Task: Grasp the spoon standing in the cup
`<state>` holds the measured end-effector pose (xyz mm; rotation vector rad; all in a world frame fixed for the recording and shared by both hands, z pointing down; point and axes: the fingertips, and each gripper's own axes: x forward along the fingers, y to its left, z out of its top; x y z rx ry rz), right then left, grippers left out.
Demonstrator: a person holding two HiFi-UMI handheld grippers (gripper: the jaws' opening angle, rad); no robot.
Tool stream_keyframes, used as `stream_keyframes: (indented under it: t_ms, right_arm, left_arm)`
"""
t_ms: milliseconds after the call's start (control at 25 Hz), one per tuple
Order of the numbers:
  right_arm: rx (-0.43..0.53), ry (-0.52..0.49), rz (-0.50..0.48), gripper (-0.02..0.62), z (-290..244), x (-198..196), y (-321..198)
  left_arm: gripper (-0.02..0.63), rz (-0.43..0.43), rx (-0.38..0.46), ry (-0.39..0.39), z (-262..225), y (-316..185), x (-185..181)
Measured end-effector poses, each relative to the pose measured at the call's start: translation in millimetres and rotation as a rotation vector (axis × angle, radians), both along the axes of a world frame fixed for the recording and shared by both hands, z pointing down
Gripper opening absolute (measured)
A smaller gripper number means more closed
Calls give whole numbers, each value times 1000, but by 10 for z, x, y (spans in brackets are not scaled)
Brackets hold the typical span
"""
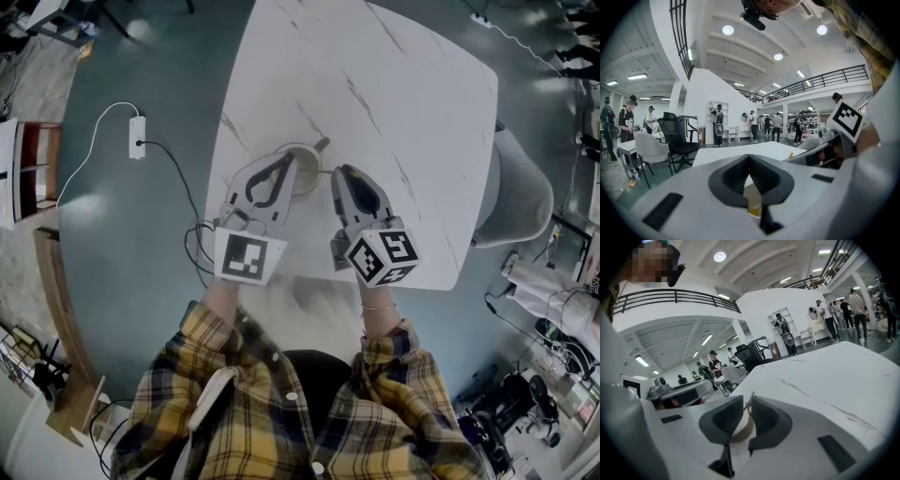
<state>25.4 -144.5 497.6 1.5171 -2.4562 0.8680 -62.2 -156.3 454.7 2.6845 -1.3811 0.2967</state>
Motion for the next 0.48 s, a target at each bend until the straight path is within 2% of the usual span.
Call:
stream_keyframes:
  t_ms: [480]
  right_arm:
    - [6, -45, 0, 37, -97, -46, 35]
  left_arm:
    - [18, -8, 16, 0, -88, 14, -9]
